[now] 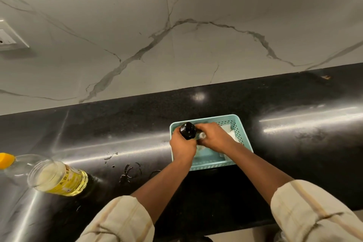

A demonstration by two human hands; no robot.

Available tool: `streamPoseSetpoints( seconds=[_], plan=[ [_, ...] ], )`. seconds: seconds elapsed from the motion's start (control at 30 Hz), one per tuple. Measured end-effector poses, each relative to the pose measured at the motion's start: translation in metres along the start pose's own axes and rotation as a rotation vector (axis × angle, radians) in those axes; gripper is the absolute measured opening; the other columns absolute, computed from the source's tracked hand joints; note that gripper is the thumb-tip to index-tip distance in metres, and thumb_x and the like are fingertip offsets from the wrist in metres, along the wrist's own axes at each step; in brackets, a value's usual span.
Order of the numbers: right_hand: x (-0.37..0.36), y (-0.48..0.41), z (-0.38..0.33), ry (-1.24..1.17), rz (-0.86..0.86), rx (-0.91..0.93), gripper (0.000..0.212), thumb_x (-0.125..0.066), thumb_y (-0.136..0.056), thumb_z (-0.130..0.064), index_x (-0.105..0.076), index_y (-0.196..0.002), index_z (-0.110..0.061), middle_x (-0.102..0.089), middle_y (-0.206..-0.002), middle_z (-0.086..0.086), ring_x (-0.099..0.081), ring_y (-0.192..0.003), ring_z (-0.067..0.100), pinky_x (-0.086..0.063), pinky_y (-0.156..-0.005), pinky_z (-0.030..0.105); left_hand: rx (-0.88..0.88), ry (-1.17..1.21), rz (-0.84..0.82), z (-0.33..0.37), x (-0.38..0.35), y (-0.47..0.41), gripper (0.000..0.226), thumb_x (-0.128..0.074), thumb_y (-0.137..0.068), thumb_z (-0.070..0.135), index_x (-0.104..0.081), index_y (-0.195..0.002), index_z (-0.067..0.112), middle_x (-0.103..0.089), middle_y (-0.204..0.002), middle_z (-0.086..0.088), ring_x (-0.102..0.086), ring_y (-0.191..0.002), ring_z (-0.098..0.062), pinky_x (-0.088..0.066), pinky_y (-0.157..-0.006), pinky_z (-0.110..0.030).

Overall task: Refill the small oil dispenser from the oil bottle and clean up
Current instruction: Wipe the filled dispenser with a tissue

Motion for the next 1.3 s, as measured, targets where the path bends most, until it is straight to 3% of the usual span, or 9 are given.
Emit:
streamPoseSetpoints(
  seconds=[0.13, 0.33, 0.43, 0.57, 0.73, 0.87, 1.03, 1.2, 1.3],
  plan=[
    [-0.002, -0.003, 0.002, -0.018, 0.000, 0.002, 0.053, -0.087, -0.078, -0.021, -0.073, -0.129, -0.024, -0.079, -0.121, -0.004, -0.072, -0.111, 0.014, -0.055, -0.099, 0.030, 0.041, 0.021, 0.033, -0.002, -0.004, -0.001, 0.044, -0.072, -0.086, -0.007, -0.069, -0.123, 0.017, -0.071, -0.103, 0.004, -0.070, -0.097, -0.019, -0.054, -0.079, -0.028],
    [0.003, 0.003, 0.012, -0.116, 0.081, -0.097, 0.044, -0.090, -0.075, -0.026, -0.076, -0.117, -0.024, -0.078, -0.110, -0.007, -0.072, -0.102, 0.010, -0.060, -0.095, 0.036, 0.057, 0.094, -0.004, 0.002, -0.003, 0.005, 0.047, -0.075, -0.085, -0.006, -0.064, -0.125, 0.016, -0.073, -0.109, -0.001, -0.065, -0.086, -0.009, -0.045, -0.061, -0.017],
    [0.015, 0.014, 0.020, -0.233, 0.174, -0.201, 0.029, -0.091, -0.077, -0.022, -0.076, -0.102, -0.021, -0.077, -0.097, -0.008, -0.073, -0.090, 0.009, -0.061, -0.084, 0.031, 0.087, 0.148, -0.077, 0.008, 0.001, 0.014, 0.041, -0.070, -0.085, -0.014, -0.066, -0.117, 0.012, -0.072, -0.101, -0.003, -0.068, -0.092, -0.020, -0.050, -0.067, -0.024],
    [0.035, 0.048, 0.019, -0.589, 0.252, -0.325, 0.017, -0.085, -0.085, -0.004, -0.079, -0.095, -0.015, -0.081, -0.093, 0.005, -0.077, -0.088, 0.017, -0.064, -0.075, 0.026, 0.149, 0.285, -0.227, 0.003, 0.009, 0.038, 0.034, -0.075, -0.088, -0.007, -0.073, -0.113, 0.016, -0.081, -0.108, -0.006, -0.075, -0.107, -0.027, -0.059, -0.101, -0.045],
    [0.039, 0.101, -0.005, -0.831, 0.304, -0.369, 0.017, -0.080, -0.087, 0.005, -0.080, -0.096, -0.009, -0.082, -0.094, 0.009, -0.078, -0.086, 0.019, -0.064, -0.073, 0.029, 0.134, 0.456, -0.423, 0.006, 0.026, 0.069, 0.026, -0.074, -0.099, 0.007, -0.073, -0.125, 0.008, -0.081, -0.115, -0.016, -0.080, -0.106, -0.026, -0.063, -0.093, -0.036],
    [0.036, 0.154, -0.023, -0.920, 0.416, -0.464, 0.013, -0.077, -0.091, 0.005, -0.079, -0.100, -0.004, -0.080, -0.104, 0.013, -0.080, -0.094, 0.030, -0.067, -0.071, 0.031, 0.031, 0.359, -0.615, 0.010, 0.025, 0.084, 0.024, -0.074, -0.097, -0.002, -0.077, -0.119, 0.006, -0.084, -0.111, -0.012, -0.081, -0.104, -0.030, -0.067, -0.088, -0.036],
    [0.019, 0.242, -0.024, -0.922, 0.653, -0.558, 0.021, -0.071, -0.093, 0.009, -0.078, -0.112, 0.005, -0.080, -0.112, 0.015, -0.078, -0.103, 0.027, -0.065, -0.082, 0.026, -0.075, 0.142, -0.833, -0.007, -0.002, 0.120, 0.024, -0.077, -0.087, -0.013, -0.083, -0.100, 0.007, -0.085, -0.094, -0.013, -0.082, -0.091, -0.028, -0.065, -0.080, -0.029],
    [-0.017, 0.364, 0.001, -1.112, 0.979, -0.699, 0.018, -0.076, -0.091, 0.004, -0.079, -0.109, 0.005, -0.080, -0.101, 0.023, -0.079, -0.092, 0.031, -0.066, -0.081, 0.035, -0.150, -0.089, -1.059, -0.044, -0.058, 0.202, 0.030, -0.080, -0.074, -0.020, -0.084, -0.086, 0.007, -0.084, -0.083, -0.013, -0.081, -0.079, -0.026, -0.065, -0.077, -0.033],
    [-0.045, 0.421, 0.022, -1.012, 1.015, -0.861, 0.017, -0.084, -0.085, 0.002, -0.083, -0.102, -0.002, -0.083, -0.091, 0.013, -0.079, -0.083, 0.023, -0.065, -0.080, 0.031, -0.173, -0.206, -1.155, -0.077, -0.090, 0.248, 0.026, -0.083, -0.071, -0.018, -0.084, -0.082, 0.005, -0.082, -0.079, -0.015, -0.076, -0.070, -0.019, -0.062, -0.068, -0.030]
  ],
)
Point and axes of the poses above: each hand's wrist, its own y-axis away from the middle knuckle, its own x-axis out of the back of the hand, z = x × y, the point moved 3 cm from there along -y, towards the middle knuckle
